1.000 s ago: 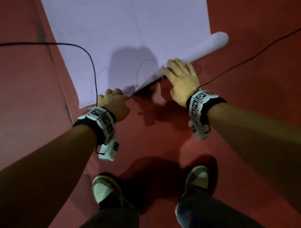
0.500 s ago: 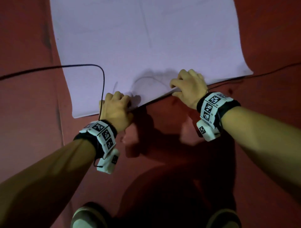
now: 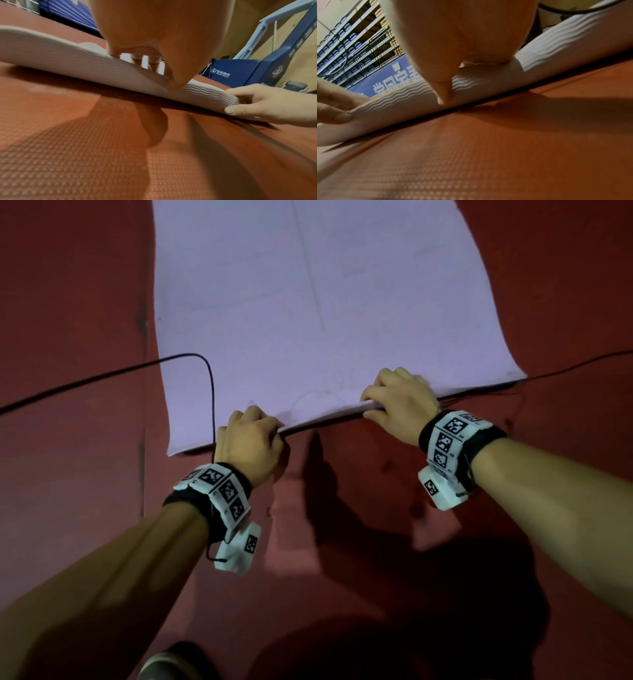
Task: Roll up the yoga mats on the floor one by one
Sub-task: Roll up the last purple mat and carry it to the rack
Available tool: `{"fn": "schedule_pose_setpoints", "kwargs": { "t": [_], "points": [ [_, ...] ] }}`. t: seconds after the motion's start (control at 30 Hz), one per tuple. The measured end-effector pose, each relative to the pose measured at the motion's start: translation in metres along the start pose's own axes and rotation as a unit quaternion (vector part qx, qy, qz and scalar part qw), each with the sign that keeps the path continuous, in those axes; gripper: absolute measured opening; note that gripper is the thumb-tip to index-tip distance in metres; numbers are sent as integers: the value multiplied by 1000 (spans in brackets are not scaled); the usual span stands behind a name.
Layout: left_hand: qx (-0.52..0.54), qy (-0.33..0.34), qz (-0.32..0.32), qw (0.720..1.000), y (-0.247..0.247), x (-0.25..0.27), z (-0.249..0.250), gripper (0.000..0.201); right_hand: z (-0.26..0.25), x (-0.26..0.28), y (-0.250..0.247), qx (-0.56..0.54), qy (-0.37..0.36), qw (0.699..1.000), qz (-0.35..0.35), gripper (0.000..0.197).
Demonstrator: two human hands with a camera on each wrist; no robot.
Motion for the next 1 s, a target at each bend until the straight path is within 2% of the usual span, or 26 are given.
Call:
{"fn": "schedule_pose_setpoints", "kwargs": {
  "t": [0.07,0.17,0.27,0.37,0.47,0.57,0.7,0.77,0.87,1.0],
  "points": [
    [-7,5,10,1000,-3,1,1,28,0,5,-4,-5,-12,1000,6,25],
    [-14,8,30,999,-6,0,3,26,2,13,-15,4,-37,998,54,19],
    [-11,1,38,999,-7,-3,4,24,10,21,-24,31,-16,994,103,15],
    [-5,2,40,999,-8,-2,7,21,14,30,-23,22,-14,993,117,12],
    [-3,12,35,999,-8,-1,9,22,17,33,-20,3,-16,995,98,11],
    [13,29,4,999,-6,1,12,22,23,33,-21,-14,7,999,36,18],
    [68,-3,-64,996,5,6,7,19,30,40,-22,-73,17,997,-2,20],
    [110,-28,-77,991,10,9,3,15,33,44,-17,-94,27,995,-14,19],
    [141,-37,-46,988,16,9,0,18,35,46,-13,-102,19,995,9,14],
    [72,-15,81,994,12,12,5,15,30,50,-23,-32,-16,993,109,10]
  ]
}}
Point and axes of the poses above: each hand's wrist, its own x-axis away from the middle knuckle, its own y-axis out of the palm, z = x × y, the point moved 7 cm from there along -x, towards the middle knuckle, and after that the axes turned 5 degrees about -y, right-handed, at the moved point
